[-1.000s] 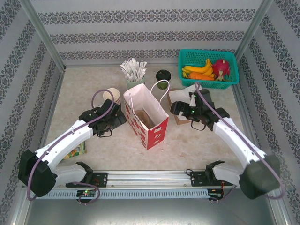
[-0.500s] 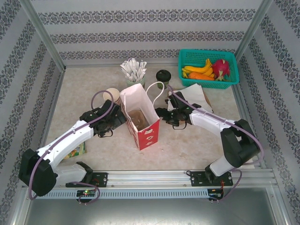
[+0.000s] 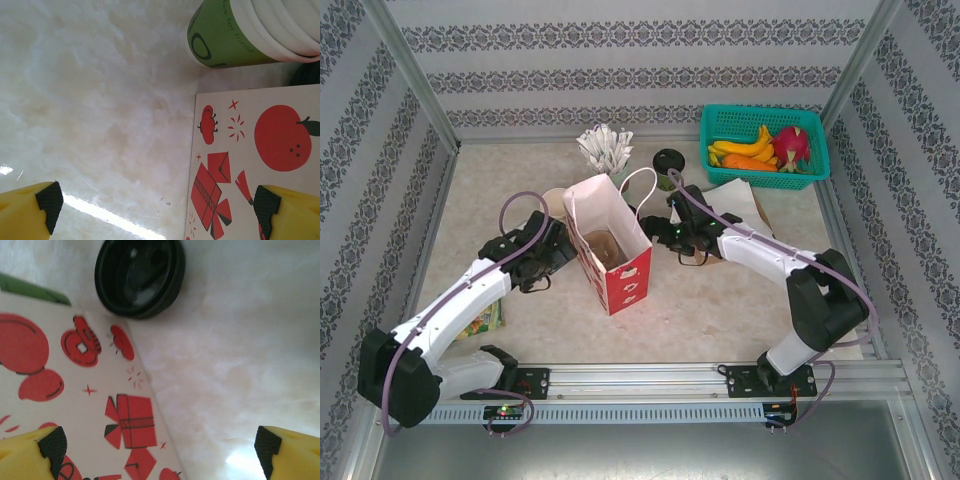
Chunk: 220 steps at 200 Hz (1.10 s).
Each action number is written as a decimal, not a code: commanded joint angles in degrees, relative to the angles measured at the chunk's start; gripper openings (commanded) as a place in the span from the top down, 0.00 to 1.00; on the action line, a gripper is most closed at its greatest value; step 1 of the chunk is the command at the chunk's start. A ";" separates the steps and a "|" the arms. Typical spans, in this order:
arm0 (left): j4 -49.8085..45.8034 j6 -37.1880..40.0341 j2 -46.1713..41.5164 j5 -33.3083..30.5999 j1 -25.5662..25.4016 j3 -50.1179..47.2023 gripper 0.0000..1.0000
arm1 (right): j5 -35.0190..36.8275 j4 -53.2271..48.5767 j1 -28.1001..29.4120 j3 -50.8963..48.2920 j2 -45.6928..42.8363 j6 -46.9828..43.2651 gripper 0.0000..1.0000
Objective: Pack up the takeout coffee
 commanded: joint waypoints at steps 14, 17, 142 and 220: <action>-0.68 1.51 -3.93 -1.59 1.10 -1.39 0.01 | 8.68 -2.81 -6.16 5.42 -2.76 -6.28 0.02; -0.61 1.57 -4.13 -1.69 1.19 -1.41 0.01 | 8.88 -3.01 -6.68 5.90 -2.56 -6.76 0.02; -1.33 1.61 -12.21 -8.79 1.83 -2.87 0.01 | 17.07 -9.47 -9.71 37.57 20.96 -30.59 0.02; -1.45 1.92 -11.68 -8.48 2.23 -3.24 0.01 | 8.91 -14.55 -14.21 53.73 35.88 -23.46 0.02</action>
